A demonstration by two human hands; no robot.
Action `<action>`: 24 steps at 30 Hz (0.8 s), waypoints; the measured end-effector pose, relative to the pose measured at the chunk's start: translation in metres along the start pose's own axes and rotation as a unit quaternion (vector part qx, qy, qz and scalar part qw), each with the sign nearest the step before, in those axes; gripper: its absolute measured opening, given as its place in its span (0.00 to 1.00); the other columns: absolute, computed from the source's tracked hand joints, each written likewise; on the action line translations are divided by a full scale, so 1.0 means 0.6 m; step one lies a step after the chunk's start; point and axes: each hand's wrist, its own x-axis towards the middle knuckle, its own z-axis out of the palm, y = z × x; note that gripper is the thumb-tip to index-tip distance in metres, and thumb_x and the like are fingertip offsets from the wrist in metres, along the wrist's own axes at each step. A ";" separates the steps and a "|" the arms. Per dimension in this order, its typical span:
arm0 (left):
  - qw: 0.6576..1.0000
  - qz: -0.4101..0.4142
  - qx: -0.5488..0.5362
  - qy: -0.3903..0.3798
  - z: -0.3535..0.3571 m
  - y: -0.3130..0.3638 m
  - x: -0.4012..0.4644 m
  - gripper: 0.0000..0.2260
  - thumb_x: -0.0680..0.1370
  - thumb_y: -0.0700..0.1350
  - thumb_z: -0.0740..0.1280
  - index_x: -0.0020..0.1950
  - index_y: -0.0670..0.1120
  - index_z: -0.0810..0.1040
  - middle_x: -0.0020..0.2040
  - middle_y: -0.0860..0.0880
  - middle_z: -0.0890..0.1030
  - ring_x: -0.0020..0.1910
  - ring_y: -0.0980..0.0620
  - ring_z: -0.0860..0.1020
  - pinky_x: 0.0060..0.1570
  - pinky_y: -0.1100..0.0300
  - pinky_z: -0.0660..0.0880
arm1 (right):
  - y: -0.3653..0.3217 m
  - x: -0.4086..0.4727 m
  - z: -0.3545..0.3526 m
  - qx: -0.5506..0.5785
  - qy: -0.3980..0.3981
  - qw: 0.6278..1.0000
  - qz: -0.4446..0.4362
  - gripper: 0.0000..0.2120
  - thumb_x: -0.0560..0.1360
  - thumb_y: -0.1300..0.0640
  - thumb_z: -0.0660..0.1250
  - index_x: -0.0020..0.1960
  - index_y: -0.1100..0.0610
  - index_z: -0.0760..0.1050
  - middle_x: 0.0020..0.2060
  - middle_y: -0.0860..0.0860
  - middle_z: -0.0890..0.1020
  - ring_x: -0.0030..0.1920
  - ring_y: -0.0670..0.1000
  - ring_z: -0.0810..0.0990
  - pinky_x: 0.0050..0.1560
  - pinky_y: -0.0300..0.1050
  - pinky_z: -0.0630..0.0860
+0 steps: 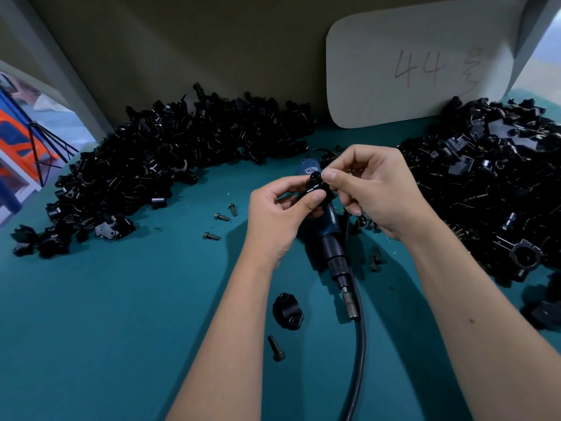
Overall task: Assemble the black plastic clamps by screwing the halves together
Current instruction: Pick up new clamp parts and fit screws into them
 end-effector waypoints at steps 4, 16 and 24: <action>1.000 0.006 0.022 -0.001 -0.005 -0.002 0.001 0.10 0.73 0.38 0.78 0.54 0.45 0.86 0.50 0.45 0.87 0.45 0.48 0.85 0.46 0.54 0.82 | -0.002 -0.002 0.002 -0.054 -0.001 0.998 0.016 0.08 0.75 0.60 0.78 0.41 0.62 0.81 0.24 0.53 0.77 0.21 0.47 0.70 0.21 0.38 0.66; 0.990 -0.107 -0.086 0.039 -0.002 0.009 -0.001 0.02 0.80 0.37 0.70 0.51 0.43 0.83 0.48 0.45 0.86 0.43 0.50 0.84 0.46 0.59 0.83 | 0.008 0.005 0.024 -0.175 0.134 0.975 0.023 0.21 0.77 0.43 0.74 0.32 0.56 0.80 0.21 0.45 0.72 0.24 0.43 0.66 0.32 0.41 0.66; 0.956 -0.212 -0.196 0.043 -0.012 0.027 -0.002 0.06 0.80 0.40 0.70 0.46 0.42 0.85 0.48 0.43 0.87 0.42 0.51 0.85 0.41 0.63 0.82 | 0.012 0.007 0.016 -0.088 0.086 0.983 0.137 0.13 0.86 0.60 0.60 0.57 0.54 0.84 0.39 0.48 0.78 0.33 0.44 0.74 0.33 0.37 0.73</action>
